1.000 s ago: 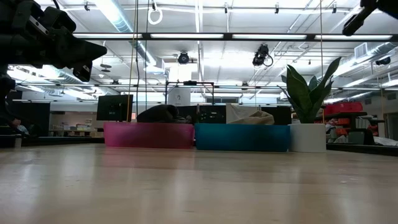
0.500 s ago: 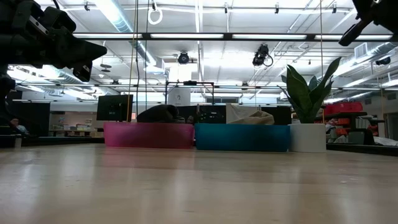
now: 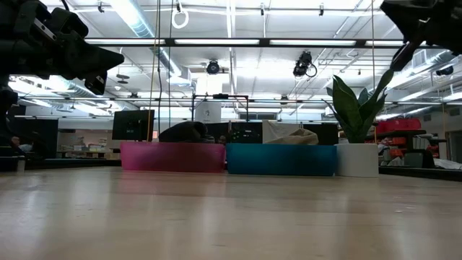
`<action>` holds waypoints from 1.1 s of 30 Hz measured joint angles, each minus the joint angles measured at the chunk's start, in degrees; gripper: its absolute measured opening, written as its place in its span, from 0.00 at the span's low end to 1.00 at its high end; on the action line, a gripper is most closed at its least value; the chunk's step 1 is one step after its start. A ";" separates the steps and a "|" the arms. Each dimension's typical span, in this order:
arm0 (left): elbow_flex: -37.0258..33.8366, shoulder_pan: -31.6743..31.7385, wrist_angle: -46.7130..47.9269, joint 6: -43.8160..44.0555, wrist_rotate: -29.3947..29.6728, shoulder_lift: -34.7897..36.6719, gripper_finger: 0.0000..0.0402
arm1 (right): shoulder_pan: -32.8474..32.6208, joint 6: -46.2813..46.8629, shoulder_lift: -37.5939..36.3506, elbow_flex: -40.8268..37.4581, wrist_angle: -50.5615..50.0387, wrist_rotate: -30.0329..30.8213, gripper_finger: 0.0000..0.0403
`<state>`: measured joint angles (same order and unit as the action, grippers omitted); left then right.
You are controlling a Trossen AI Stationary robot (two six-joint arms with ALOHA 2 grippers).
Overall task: Pick & Place hat
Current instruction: Return to Home Position
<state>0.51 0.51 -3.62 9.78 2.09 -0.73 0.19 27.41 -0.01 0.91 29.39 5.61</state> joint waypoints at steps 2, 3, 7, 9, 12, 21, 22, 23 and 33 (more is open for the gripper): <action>0.00 0.01 0.00 -0.02 0.00 0.00 0.01 | 0.00 0.04 0.00 0.00 -0.89 0.00 0.06; 0.00 0.02 0.00 -0.02 0.00 0.00 0.01 | 0.00 0.06 0.00 0.00 -1.14 0.00 0.07; 0.00 0.00 0.00 -0.02 0.00 0.00 0.01 | 0.00 -2.00 0.00 0.00 -4.19 -0.01 0.07; 0.00 0.00 0.00 -0.02 0.00 0.00 0.01 | 0.00 -6.27 0.00 0.00 -6.59 -0.26 0.07; 0.00 0.00 0.00 0.01 0.00 0.00 0.01 | -0.02 -13.48 0.00 0.00 -9.97 -2.50 0.07; 0.00 0.01 0.00 -0.02 0.00 0.00 0.01 | -0.04 -24.88 0.00 0.02 -15.67 -4.17 0.01; 0.00 0.02 0.00 -0.02 0.00 0.00 0.01 | -0.04 -24.90 0.00 0.02 -17.09 -4.17 0.02; 0.00 0.02 0.00 0.01 0.00 0.00 0.01 | -0.04 -25.03 0.00 0.02 -18.37 -4.17 0.02; 0.00 0.00 0.00 -0.03 0.00 0.00 0.01 | -0.04 -29.51 0.00 0.04 -24.84 -4.43 0.00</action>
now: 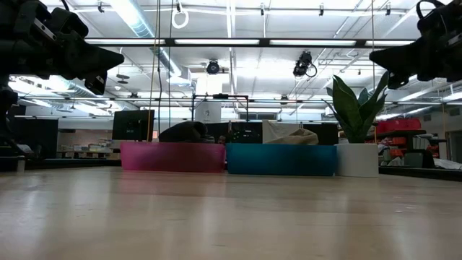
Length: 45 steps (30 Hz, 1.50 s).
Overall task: Pick & Place hat
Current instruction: Return to Home Position
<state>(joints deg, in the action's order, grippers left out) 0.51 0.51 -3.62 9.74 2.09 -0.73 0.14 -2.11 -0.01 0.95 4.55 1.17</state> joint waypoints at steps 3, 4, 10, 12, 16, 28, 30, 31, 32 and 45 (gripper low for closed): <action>0.00 0.00 0.00 0.02 0.00 0.00 0.01 | 0.00 -1.15 0.00 0.00 -2.17 -0.25 0.00; 0.00 0.01 0.00 0.02 0.01 0.00 0.01 | 0.00 -1.41 0.00 0.00 -2.99 -0.25 0.00; 0.00 0.00 0.00 0.02 0.00 0.00 0.01 | 0.03 -3.43 0.00 0.00 -3.85 -0.70 0.00; 0.00 0.00 0.00 0.02 0.00 0.00 0.01 | 0.04 -4.19 0.04 0.00 -3.89 -0.69 0.00; 0.00 0.02 0.00 0.02 0.01 0.00 0.01 | 0.04 -4.62 0.77 0.00 -3.86 -0.66 0.00; 0.00 0.00 0.00 0.02 0.01 0.00 0.01 | 0.04 -4.44 1.16 0.00 -3.82 -0.64 0.06; 0.00 0.02 0.00 0.02 0.01 0.00 0.01 | 0.04 -4.44 1.16 0.00 -3.82 -0.63 0.08; 0.00 0.00 0.00 0.02 0.00 0.00 0.01 | 0.04 -4.43 1.16 0.00 -3.82 -0.62 0.08; 0.00 0.00 0.00 0.02 0.02 0.00 0.01 | 0.04 -4.43 1.16 0.00 -3.82 -0.62 0.08; 0.00 0.00 0.00 0.02 0.02 0.00 0.01 | 0.04 -4.44 1.18 0.00 -3.80 -0.62 0.08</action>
